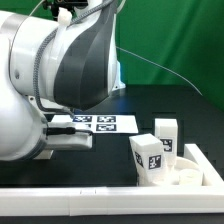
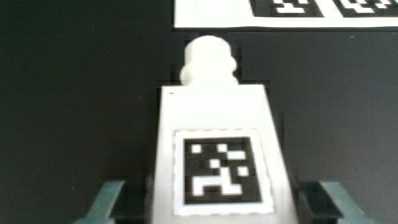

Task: Assemble stool

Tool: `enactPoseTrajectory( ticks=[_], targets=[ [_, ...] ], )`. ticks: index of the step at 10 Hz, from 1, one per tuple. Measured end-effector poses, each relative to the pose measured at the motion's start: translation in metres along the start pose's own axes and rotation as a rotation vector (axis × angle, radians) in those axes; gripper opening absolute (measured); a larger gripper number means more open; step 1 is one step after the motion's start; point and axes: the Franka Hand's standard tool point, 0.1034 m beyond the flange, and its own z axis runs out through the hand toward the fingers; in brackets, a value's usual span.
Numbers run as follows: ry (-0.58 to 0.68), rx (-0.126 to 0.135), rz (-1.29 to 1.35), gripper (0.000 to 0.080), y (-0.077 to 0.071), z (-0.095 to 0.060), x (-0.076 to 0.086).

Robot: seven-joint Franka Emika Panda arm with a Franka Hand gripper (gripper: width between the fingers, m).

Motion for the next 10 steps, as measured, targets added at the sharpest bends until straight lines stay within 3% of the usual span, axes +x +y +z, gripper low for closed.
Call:
enactPoseTrajectory(
  ticks=[3,5,7,8,9,10],
  targets=[
    [0.000,0.000,-0.001,0.0334,-0.001,-0.002,-0.001],
    [0.075,-0.005,-0.021,0.0335,-0.017,-0.049,-0.031],
    [0.112,0.001,-0.008,0.0335,-0.024,-0.080,-0.059],
    [0.118,-0.015,-0.010,0.0337,-0.026,-0.084,-0.065],
    [0.197,-0.023,-0.012,0.0337,-0.023,-0.089,-0.052],
    [0.259,-0.027,-0.013,0.0337,-0.022,-0.093,-0.051]
  ],
)
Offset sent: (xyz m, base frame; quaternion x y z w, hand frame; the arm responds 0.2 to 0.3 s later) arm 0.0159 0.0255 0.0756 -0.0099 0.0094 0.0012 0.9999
